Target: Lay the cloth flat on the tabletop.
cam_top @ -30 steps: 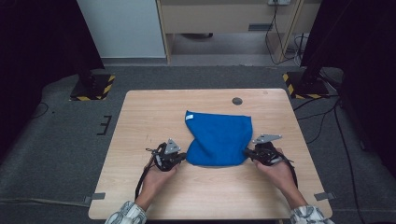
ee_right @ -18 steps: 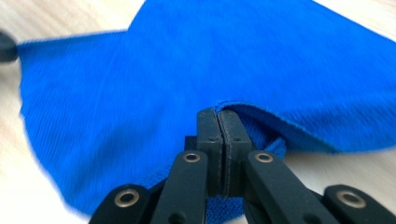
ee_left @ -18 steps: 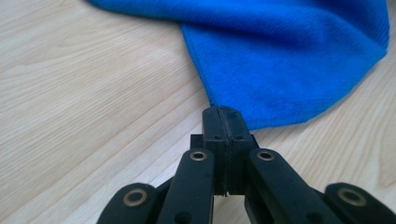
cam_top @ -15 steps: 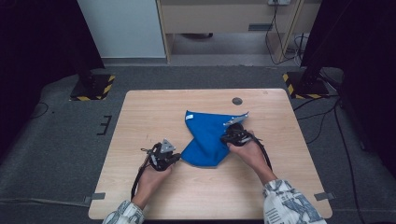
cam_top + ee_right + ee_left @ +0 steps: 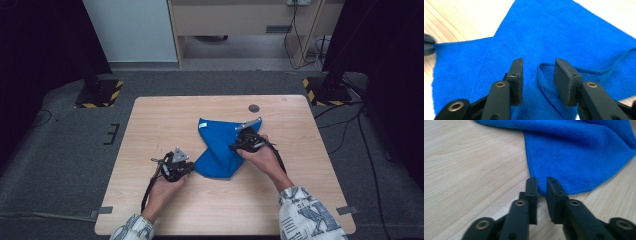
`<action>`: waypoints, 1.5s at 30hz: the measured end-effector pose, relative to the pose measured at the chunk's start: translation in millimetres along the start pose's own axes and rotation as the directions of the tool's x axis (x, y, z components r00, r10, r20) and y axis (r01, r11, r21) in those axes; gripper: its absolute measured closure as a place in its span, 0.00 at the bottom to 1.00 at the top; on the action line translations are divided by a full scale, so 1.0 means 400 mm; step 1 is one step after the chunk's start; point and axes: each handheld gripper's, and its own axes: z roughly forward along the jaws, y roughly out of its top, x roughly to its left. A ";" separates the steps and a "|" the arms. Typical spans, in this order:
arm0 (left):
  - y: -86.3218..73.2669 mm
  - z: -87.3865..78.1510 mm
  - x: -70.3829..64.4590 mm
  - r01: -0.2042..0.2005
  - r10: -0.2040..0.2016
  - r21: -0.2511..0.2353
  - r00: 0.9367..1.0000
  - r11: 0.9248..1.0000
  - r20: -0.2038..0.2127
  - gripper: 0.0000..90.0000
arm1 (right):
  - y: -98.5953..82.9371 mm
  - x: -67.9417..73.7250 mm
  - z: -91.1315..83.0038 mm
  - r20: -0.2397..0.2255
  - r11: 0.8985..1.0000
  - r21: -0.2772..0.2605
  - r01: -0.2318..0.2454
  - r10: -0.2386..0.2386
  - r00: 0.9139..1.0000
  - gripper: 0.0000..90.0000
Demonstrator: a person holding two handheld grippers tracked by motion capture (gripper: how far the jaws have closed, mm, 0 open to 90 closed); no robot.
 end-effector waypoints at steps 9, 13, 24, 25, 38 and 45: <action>-0.001 0.016 -0.004 -0.006 0.006 0.001 1.000 1.000 -0.027 0.73 | -0.022 -0.032 -0.054 0.052 0.999 -0.039 0.003 -0.001 0.999 0.81; 0.000 0.022 0.001 0.002 -0.002 -0.005 0.999 1.000 -0.035 0.72 | -0.028 -0.054 -0.058 0.089 0.999 -0.037 -0.012 0.016 0.996 0.87; -0.004 0.030 0.006 0.004 -0.004 0.006 1.000 1.000 -0.026 0.68 | -0.057 -0.074 -0.025 0.095 0.999 0.001 -0.042 0.042 0.995 0.78; -0.004 0.030 0.006 0.005 -0.005 0.006 1.000 1.000 -0.028 0.68 | -0.062 -0.068 -0.016 0.090 0.999 0.010 -0.040 0.039 0.995 0.75; -0.007 0.031 0.009 0.004 -0.004 -0.003 1.000 1.000 -0.026 0.66 | -0.062 -0.035 0.027 0.055 0.999 0.030 -0.012 0.010 0.998 0.62; -0.006 0.031 0.007 0.000 0.000 -0.002 1.000 1.000 -0.020 0.69 | -0.059 -0.022 0.020 0.000 1.000 0.013 0.002 -0.002 1.000 0.68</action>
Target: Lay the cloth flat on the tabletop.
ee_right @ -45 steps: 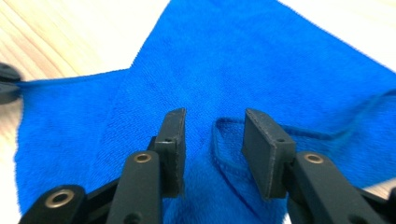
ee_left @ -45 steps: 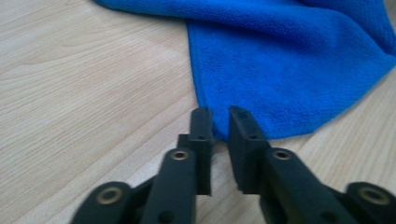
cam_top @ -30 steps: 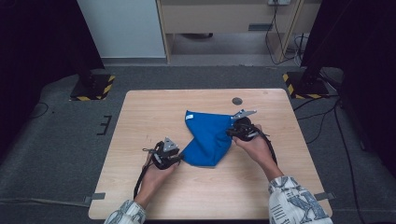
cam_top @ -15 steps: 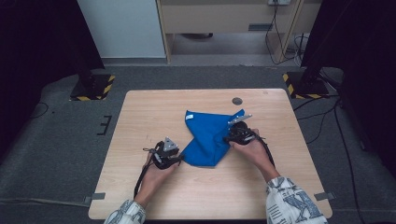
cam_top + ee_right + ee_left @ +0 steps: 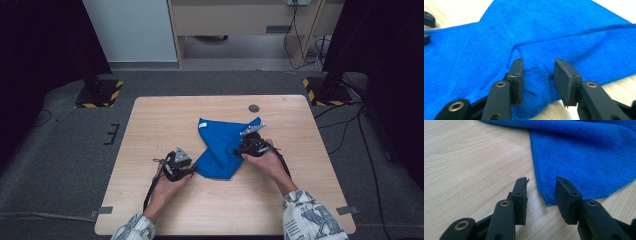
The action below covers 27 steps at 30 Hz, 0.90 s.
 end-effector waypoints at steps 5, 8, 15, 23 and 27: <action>-0.003 0.002 0.001 -0.002 0.003 -0.011 1.000 1.000 0.020 0.68 | 0.002 0.012 0.013 0.005 0.999 0.031 0.016 -0.017 1.000 0.67; -0.001 0.002 -0.002 -0.009 0.009 -0.007 0.999 1.000 0.031 0.69 | 0.005 0.017 0.018 -0.005 0.999 0.045 0.012 -0.012 1.000 0.73; 0.008 0.001 -0.013 -0.024 0.023 0.014 0.998 1.000 0.055 0.87 | 0.011 0.018 0.009 -0.011 0.998 0.045 0.031 -0.030 0.999 0.93; 0.013 0.000 -0.016 -0.029 0.028 0.025 0.998 0.999 0.064 0.99 | 0.014 0.014 -0.022 0.003 1.000 0.001 0.018 -0.018 1.000 0.94; 0.014 -0.012 -0.010 -0.021 0.020 0.018 0.998 1.000 0.060 0.99 | 0.006 0.003 -0.051 0.009 1.000 -0.026 0.011 -0.011 1.000 0.94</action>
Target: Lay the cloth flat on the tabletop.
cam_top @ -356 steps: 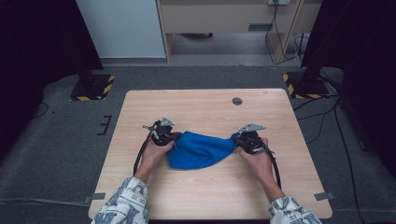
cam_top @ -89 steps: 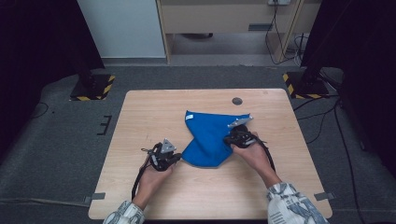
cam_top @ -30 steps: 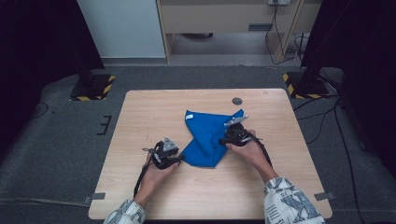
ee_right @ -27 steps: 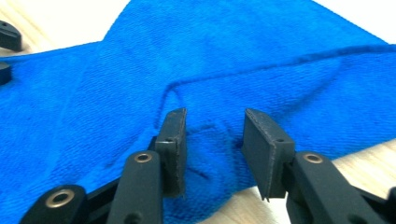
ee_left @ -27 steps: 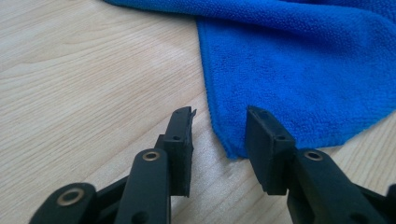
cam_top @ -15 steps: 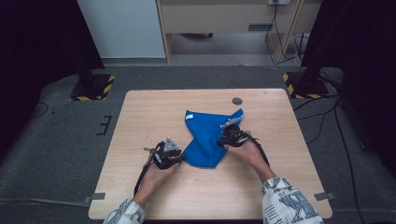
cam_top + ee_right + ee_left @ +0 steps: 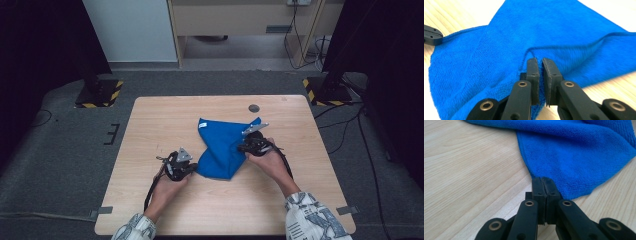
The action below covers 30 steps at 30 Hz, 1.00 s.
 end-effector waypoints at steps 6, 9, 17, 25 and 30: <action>-0.002 -0.031 0.012 0.023 -0.023 -0.017 1.000 1.000 -0.013 0.99 | -0.028 -0.020 -0.053 0.024 0.999 -0.034 -0.011 0.012 1.000 0.94; -0.007 -0.044 0.019 0.038 -0.038 -0.016 0.999 0.999 -0.022 0.99 | -0.049 -0.029 -0.074 0.025 0.998 -0.046 -0.034 0.035 0.999 0.94; -0.006 -0.063 0.001 0.023 -0.023 -0.011 0.999 1.000 -0.034 0.99 | -0.100 -0.005 -0.117 0.026 0.995 -0.089 -0.046 0.048 0.998 0.94; 0.004 -0.060 -0.025 0.009 -0.009 -0.008 1.000 1.000 -0.028 0.99 | -0.165 0.005 -0.161 0.046 0.991 -0.104 -0.080 0.085 0.995 0.94; 0.010 -0.048 -0.045 -0.018 0.018 0.000 1.000 1.000 -0.026 0.99 | -0.185 0.008 -0.185 0.054 0.989 -0.109 -0.098 0.104 0.993 0.94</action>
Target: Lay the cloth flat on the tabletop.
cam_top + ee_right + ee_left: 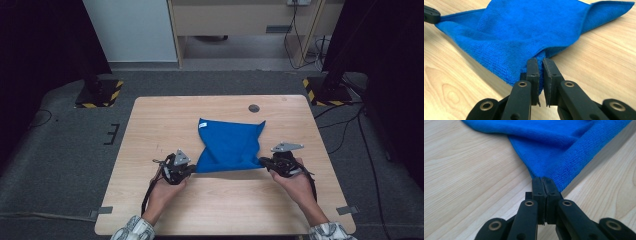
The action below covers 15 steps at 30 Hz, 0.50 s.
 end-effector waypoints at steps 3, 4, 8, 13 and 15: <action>0.007 0.013 -0.014 -0.010 0.010 0.004 1.000 1.000 0.014 0.99 | -0.028 -0.001 -0.020 0.012 1.000 0.012 -0.021 0.021 1.000 0.93; 0.008 0.014 -0.018 -0.015 0.015 0.008 1.000 1.000 0.018 0.99 | -0.036 -0.002 -0.024 0.015 0.999 0.014 -0.038 0.037 0.999 0.93; 0.004 0.007 -0.031 -0.037 0.036 0.023 0.999 0.999 0.020 0.99 | -0.060 -0.004 -0.038 0.013 0.998 0.026 -0.051 0.051 0.999 0.92; -0.015 -0.025 -0.029 -0.024 0.024 0.027 1.000 0.999 0.002 0.99 | -0.059 0.007 -0.036 -0.005 0.999 0.015 -0.044 0.045 0.999 0.92; -0.023 -0.036 -0.028 -0.019 0.019 0.028 1.000 0.999 -0.003 0.99 | -0.058 0.016 -0.030 -0.012 0.999 0.022 -0.035 0.036 0.999 0.92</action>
